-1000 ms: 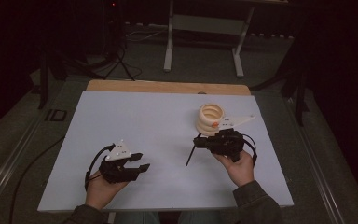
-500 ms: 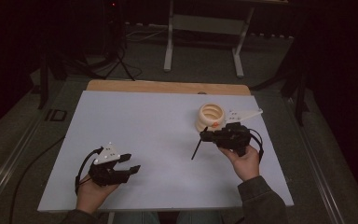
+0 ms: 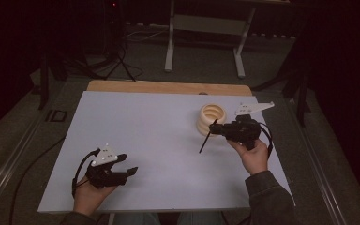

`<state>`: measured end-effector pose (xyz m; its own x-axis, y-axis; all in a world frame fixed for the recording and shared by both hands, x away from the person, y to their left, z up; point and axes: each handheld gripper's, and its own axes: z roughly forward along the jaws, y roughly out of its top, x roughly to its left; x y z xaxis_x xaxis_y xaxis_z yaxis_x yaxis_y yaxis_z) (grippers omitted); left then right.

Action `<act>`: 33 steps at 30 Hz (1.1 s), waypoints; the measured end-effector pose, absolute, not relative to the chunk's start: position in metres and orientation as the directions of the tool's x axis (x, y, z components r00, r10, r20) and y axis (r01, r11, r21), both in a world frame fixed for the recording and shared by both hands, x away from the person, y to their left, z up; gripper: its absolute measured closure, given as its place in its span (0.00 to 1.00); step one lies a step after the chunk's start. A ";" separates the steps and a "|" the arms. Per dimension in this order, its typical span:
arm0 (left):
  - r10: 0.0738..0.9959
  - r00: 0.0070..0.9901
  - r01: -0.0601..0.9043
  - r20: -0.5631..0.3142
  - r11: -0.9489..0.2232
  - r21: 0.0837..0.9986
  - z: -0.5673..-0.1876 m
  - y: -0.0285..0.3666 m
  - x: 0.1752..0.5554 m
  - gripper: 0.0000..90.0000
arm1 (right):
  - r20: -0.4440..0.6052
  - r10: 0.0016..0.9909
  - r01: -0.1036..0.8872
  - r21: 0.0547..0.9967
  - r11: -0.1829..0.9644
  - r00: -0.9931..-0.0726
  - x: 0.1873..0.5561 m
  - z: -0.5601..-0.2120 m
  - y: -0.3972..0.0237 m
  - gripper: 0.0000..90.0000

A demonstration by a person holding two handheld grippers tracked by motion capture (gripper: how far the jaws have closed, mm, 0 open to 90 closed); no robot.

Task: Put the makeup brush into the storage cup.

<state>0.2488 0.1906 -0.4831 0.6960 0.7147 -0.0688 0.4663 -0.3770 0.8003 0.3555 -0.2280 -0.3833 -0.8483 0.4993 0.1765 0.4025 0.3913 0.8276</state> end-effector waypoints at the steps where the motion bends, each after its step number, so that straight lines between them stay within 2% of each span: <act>1: 0.714 0.696 0.465 -0.067 -0.379 0.800 -0.483 0.191 0.249 0.41 | 0.176 0.502 0.403 0.828 0.389 -0.847 0.356 -0.382 -0.229 0.95; 22: 0.720 0.690 0.470 -0.078 -0.363 0.805 -0.484 0.195 0.249 0.40 | 0.139 0.593 0.413 0.838 0.356 -0.793 0.394 -0.330 -0.251 0.95; 33: 0.719 0.690 0.468 -0.090 -0.348 0.812 -0.482 0.197 0.249 0.39 | 0.138 0.640 0.444 0.827 0.346 -0.756 0.417 -0.318 -0.255 0.95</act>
